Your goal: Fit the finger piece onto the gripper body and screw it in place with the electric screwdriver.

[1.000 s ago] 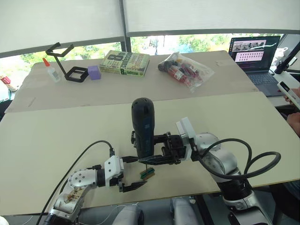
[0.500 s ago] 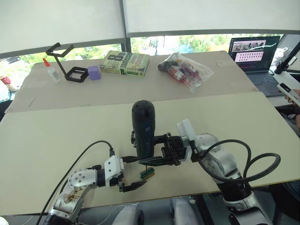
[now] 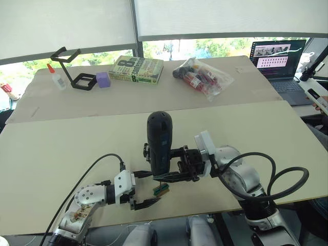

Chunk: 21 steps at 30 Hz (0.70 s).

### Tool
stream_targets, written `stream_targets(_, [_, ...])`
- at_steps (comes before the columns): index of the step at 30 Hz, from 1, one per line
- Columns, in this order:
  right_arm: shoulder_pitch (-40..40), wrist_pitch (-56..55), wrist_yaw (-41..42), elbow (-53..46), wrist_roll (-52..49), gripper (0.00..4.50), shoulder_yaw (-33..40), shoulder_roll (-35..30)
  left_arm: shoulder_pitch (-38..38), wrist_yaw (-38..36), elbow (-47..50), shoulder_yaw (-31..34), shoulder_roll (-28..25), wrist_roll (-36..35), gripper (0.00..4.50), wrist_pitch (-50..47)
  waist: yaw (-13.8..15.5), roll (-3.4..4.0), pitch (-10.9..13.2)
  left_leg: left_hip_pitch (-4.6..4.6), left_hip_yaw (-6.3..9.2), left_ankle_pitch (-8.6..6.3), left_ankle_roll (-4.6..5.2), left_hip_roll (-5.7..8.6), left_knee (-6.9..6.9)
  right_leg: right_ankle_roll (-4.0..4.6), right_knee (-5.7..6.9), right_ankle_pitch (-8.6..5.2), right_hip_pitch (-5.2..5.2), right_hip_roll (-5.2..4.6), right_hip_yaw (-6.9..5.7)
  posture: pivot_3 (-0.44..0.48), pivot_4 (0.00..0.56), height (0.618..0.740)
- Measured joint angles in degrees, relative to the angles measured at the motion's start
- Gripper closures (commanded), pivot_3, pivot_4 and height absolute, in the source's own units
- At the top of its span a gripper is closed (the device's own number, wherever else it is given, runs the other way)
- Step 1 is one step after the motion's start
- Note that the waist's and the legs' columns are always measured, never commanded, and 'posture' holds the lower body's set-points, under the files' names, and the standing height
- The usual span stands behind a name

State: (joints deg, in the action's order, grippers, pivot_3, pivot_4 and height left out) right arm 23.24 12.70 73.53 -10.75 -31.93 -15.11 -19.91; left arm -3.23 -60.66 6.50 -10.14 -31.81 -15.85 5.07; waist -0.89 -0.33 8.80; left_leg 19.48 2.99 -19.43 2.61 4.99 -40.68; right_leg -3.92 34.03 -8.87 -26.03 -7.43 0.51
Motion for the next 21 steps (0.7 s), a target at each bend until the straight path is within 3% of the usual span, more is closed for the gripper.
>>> stream_targets(21, [0.6,1.8,-0.4,-0.1,-0.7,2.52,-0.1,-0.4,0.0,0.2,-0.1,0.0,0.0,0.0,0.04,0.2,0.0,0.0,0.0,0.0,0.0,0.0,0.0,0.0,0.0,0.0,0.0,0.0,0.0,0.0,0.0,0.0,0.15,0.74])
